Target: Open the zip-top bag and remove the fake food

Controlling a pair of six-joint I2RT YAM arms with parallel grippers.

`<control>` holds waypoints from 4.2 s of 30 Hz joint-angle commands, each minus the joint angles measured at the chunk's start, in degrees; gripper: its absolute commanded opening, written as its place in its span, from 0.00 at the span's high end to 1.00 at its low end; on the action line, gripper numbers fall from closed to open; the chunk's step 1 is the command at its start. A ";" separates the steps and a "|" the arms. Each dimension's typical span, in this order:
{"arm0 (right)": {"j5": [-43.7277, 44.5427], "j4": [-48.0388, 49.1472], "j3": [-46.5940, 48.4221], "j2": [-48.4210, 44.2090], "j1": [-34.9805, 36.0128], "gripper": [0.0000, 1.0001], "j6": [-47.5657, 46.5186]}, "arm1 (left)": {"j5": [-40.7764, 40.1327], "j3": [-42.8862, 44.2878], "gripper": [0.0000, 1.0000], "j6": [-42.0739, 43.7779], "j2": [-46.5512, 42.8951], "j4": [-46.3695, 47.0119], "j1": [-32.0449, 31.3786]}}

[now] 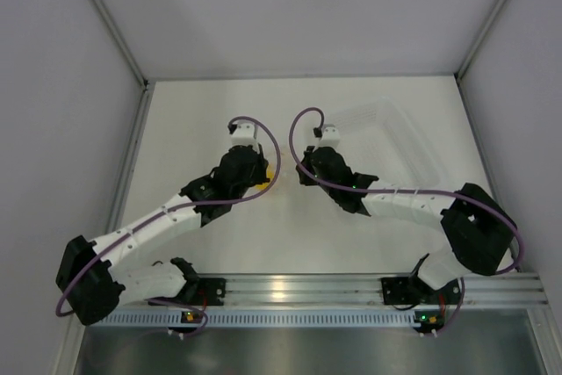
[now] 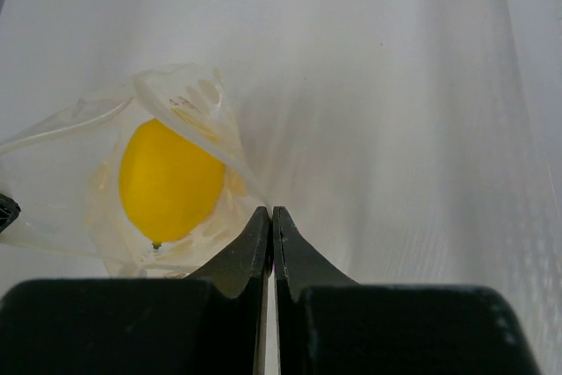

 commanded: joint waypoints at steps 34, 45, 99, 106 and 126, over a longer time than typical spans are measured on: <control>-11.14 -8.41 4.39 -14.50 -2.47 0.83 -3.93 | -0.56 -0.53 1.00 -14.63 4.44 8.42 -5.50; -9.14 -9.47 7.91 -5.63 -1.15 0.87 -4.37 | -0.47 -0.70 1.00 -19.99 6.11 13.61 -7.08; -15.48 -5.77 8.88 9.67 -0.98 0.93 7.41 | -3.98 -20.30 1.00 -37.58 -8.21 33.74 -6.73; -7.93 -12.89 13.53 11.52 -0.63 1.00 -0.05 | -3.11 -21.89 1.00 -39.16 -8.30 33.74 -6.55; 18.21 -43.40 28.13 13.54 5.51 1.00 -18.00 | -2.31 -36.20 1.00 -43.46 -18.85 35.05 -6.46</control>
